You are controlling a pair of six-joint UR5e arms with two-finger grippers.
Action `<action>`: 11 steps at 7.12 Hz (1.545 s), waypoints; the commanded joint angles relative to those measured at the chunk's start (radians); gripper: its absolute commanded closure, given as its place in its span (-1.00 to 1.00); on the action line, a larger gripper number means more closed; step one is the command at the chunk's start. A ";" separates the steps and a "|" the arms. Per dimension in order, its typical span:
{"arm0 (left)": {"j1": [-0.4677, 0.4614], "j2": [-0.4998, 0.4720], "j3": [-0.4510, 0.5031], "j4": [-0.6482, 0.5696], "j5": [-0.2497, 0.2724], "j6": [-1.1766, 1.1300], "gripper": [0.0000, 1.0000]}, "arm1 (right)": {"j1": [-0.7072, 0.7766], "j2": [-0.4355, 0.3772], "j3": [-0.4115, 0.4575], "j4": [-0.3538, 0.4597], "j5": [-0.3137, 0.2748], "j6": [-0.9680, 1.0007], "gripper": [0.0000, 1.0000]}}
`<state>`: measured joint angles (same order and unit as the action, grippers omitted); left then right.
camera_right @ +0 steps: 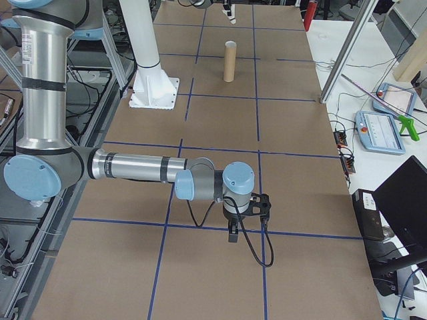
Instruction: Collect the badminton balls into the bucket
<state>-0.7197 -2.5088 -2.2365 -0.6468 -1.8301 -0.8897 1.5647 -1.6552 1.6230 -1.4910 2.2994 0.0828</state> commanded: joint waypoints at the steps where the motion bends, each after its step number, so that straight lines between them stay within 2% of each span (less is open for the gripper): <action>1: 0.034 -0.118 0.125 0.114 0.072 0.131 1.00 | 0.000 0.000 0.000 0.000 0.000 0.000 -1.00; 2: 0.052 -0.131 0.180 0.119 0.128 0.188 1.00 | 0.000 0.000 0.000 0.000 0.000 0.000 -1.00; 3: 0.066 -0.134 0.234 0.124 0.161 0.246 1.00 | 0.000 0.000 0.000 0.000 0.000 0.000 -1.00; 5: 0.069 -0.128 0.276 0.128 0.158 0.374 1.00 | 0.000 0.000 0.000 0.000 0.000 0.000 -1.00; 7: 0.082 -0.127 0.339 0.127 0.153 0.379 1.00 | 0.000 0.000 0.000 0.000 0.000 0.000 -1.00; 9: 0.083 -0.127 0.350 0.124 0.153 0.386 1.00 | 0.000 0.000 0.000 0.000 0.000 0.000 -1.00; 10: 0.083 -0.120 0.356 0.125 0.147 0.470 1.00 | 0.000 0.000 0.000 0.000 0.000 0.000 -1.00; 11: 0.083 -0.120 0.371 0.125 0.120 0.516 1.00 | 0.000 0.000 0.000 0.000 0.000 0.000 -1.00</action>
<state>-0.6369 -2.6312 -1.8798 -0.5218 -1.6881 -0.4336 1.5647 -1.6552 1.6229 -1.4910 2.2994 0.0829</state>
